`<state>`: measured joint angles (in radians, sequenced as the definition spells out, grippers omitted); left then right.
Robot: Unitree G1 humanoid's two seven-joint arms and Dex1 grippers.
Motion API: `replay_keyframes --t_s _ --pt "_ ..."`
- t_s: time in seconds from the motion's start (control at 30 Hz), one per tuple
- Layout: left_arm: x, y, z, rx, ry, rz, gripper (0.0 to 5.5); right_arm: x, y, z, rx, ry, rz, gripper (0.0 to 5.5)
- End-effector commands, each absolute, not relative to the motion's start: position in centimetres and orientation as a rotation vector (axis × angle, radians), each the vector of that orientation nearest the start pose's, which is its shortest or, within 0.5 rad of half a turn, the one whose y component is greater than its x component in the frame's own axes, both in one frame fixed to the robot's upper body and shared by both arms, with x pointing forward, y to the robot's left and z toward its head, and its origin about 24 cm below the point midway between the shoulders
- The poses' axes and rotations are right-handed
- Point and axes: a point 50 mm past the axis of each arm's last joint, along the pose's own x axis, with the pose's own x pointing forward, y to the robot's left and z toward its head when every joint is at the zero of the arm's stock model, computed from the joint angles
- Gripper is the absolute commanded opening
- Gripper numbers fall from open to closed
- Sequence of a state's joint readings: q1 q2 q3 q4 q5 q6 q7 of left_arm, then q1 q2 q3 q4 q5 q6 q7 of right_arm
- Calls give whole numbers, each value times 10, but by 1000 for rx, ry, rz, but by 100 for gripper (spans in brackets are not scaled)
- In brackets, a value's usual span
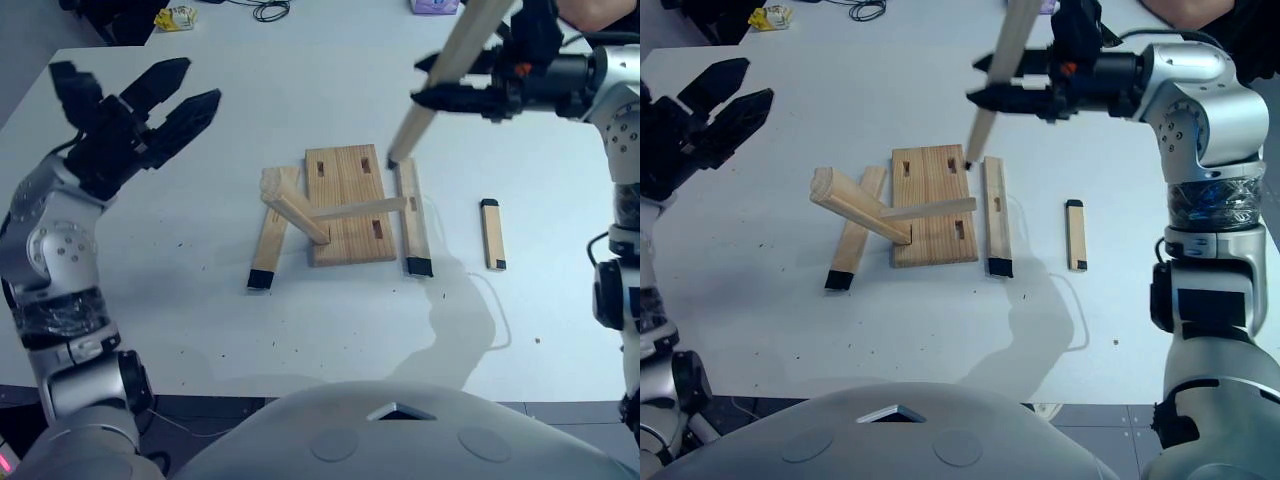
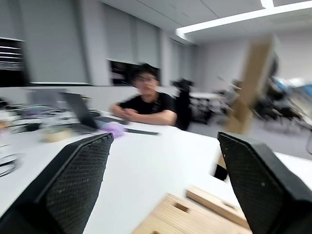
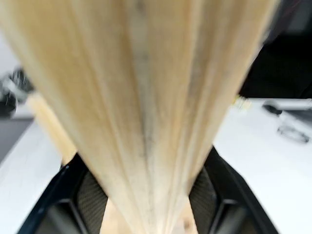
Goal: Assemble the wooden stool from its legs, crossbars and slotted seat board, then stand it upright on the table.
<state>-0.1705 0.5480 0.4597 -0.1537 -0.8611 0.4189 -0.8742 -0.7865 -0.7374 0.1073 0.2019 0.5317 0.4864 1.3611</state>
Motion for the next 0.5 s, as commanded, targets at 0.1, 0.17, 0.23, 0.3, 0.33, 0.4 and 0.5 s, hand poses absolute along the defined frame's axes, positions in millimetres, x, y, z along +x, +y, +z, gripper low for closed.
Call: replay_keyframes --t_s 0.1,0.17,0.23,0.3,0.33,0.4,0.5 --pt "205 246 132 -438 -258 -527 396 308 -202 198 -322 230 1496 205" --pt "196 240 129 -486 -276 -468 396 303 -202 195 -283 240 1520 205" --pt "189 231 129 -529 -302 -410 396 294 -201 188 -241 245 1545 205" --pt "183 221 132 -558 -329 -391 396 287 -200 185 -203 233 1561 205" --pt "181 218 134 -571 -344 -380 396 285 -199 185 -182 215 1559 205" --pt "180 216 137 -600 -372 -346 396 279 -195 184 -141 181 1569 205" --pt "182 218 140 -599 -389 -327 396 276 -189 176 -109 133 1555 205"
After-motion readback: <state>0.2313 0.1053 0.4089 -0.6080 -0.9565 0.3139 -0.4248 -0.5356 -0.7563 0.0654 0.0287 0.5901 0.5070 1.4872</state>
